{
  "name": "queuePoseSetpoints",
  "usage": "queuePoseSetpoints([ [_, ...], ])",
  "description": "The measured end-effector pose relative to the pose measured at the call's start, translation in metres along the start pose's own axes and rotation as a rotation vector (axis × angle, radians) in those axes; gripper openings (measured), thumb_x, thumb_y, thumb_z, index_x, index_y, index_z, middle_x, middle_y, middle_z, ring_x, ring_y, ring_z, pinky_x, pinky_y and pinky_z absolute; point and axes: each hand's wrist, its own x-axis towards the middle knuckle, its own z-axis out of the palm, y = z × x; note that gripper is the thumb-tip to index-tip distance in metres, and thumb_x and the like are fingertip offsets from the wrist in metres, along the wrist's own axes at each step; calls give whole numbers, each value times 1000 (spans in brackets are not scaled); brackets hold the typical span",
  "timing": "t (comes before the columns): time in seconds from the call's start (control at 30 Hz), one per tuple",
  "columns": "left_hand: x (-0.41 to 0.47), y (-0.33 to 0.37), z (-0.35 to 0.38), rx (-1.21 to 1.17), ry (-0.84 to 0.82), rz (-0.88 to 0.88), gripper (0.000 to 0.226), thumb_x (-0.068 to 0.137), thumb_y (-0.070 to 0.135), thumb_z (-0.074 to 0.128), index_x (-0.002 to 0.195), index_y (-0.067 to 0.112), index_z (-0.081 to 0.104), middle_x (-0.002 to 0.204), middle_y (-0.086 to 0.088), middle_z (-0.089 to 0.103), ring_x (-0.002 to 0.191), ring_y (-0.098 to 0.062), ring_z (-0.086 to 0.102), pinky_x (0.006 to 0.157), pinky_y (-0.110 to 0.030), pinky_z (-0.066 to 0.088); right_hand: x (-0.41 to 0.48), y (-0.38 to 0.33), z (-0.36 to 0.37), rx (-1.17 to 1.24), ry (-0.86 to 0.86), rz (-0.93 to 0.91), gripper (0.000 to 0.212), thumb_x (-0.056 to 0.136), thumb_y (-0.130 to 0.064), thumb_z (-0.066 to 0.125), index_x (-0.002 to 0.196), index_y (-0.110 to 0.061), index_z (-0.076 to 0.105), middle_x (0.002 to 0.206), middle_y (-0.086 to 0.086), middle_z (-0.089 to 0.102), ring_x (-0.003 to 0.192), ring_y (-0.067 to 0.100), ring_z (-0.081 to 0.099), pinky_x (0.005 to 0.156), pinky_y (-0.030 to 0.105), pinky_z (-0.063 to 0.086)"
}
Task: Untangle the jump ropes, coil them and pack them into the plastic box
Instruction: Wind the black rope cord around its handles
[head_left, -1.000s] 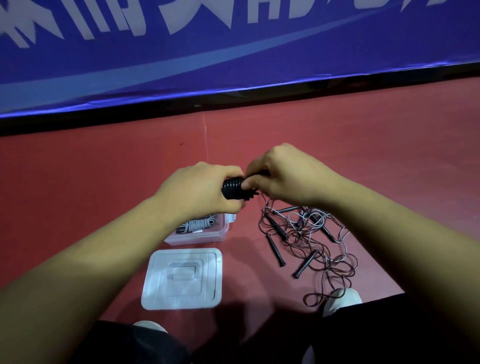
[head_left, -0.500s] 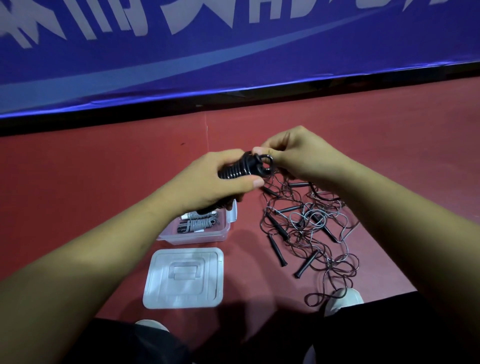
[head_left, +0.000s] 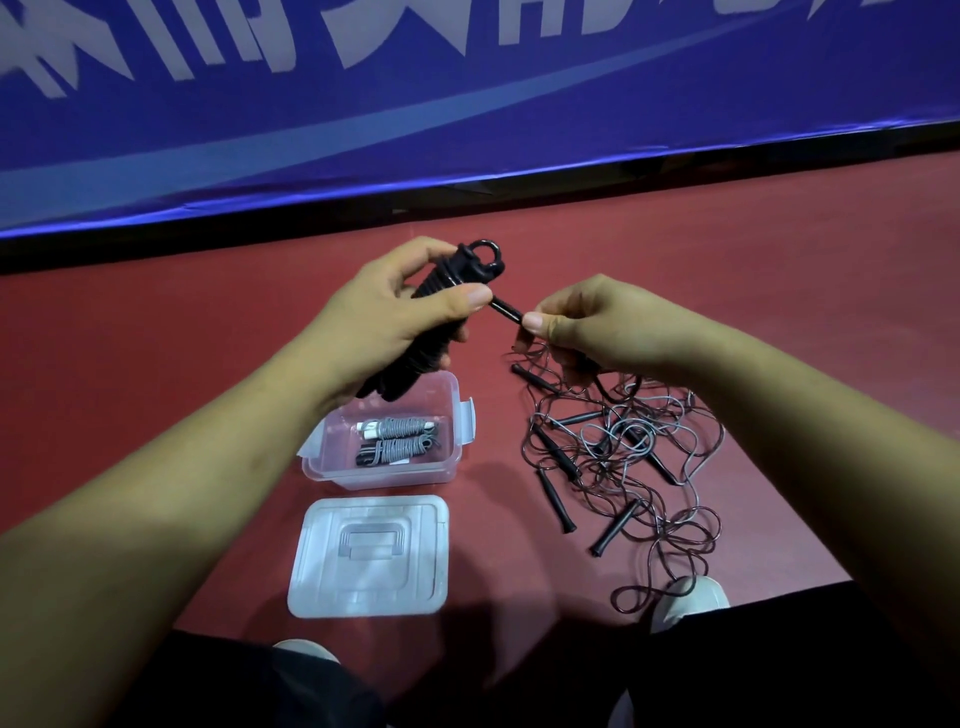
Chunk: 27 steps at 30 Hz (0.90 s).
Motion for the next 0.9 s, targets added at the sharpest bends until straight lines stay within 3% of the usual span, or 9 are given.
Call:
queuePoseSetpoints([
  [0.13,4,-3,-5,25,123,-40,36,62,41,82,93,33,67,69,-8,66,52,-22,55,63,-36,53,1,0,4,-51,-17,42,32,103,-30,49,94,-5,68,56,2,49,43,15,54,46,24,45],
  [0.23,5,-4,-5,54,157,-68,29,69,33,83,94,32,67,68,-6,67,48,-17,53,54,-27,49,2,1,4,-65,-8,62,34,103,-31,49,91,-6,68,56,1,49,40,13,49,44,22,39],
  [0.4,8,-6,-6,91,212,-93,32,75,29,83,102,28,67,73,-9,68,55,-19,55,56,-29,49,3,-2,6,-302,52,27,28,103,-29,47,93,-14,67,59,3,53,39,7,56,43,19,41],
  [0.5,11,-11,-10,152,242,-91,31,74,29,84,99,30,65,75,-8,68,56,-19,55,54,-25,48,2,-5,7,-402,70,-8,28,102,-31,49,92,-15,70,54,-1,49,42,10,49,42,16,35],
  [0.57,13,-15,-15,322,288,-41,35,72,35,86,98,34,63,80,0,67,64,-20,58,60,-28,52,1,-11,6,-460,87,-67,29,101,-32,50,92,-15,72,56,0,47,48,13,43,44,17,32],
  [0.67,14,-19,-18,836,352,11,47,69,56,80,108,43,58,96,12,68,90,-24,64,80,-38,53,-3,-23,12,-524,55,-201,29,100,-29,52,84,-13,70,62,5,56,56,18,49,56,26,39],
  [0.73,11,-20,-11,1086,333,7,49,73,58,76,116,45,57,108,9,70,102,-28,64,77,-35,46,-6,-29,20,-608,14,-275,28,95,-26,57,74,-8,64,62,11,55,58,24,49,57,35,38],
  [0.83,6,-23,9,1296,226,46,46,78,58,71,119,44,56,109,2,71,100,-31,66,71,-34,39,-10,-33,25,-659,-22,-336,31,90,-23,61,62,-16,51,57,7,48,54,23,43,55,37,35],
  [0.9,4,-22,16,1345,105,73,45,77,61,69,117,45,55,108,4,70,100,-29,65,69,-32,38,-11,-33,21,-643,-21,-354,21,89,-21,62,68,-17,63,59,6,52,56,24,45,56,37,36],
])
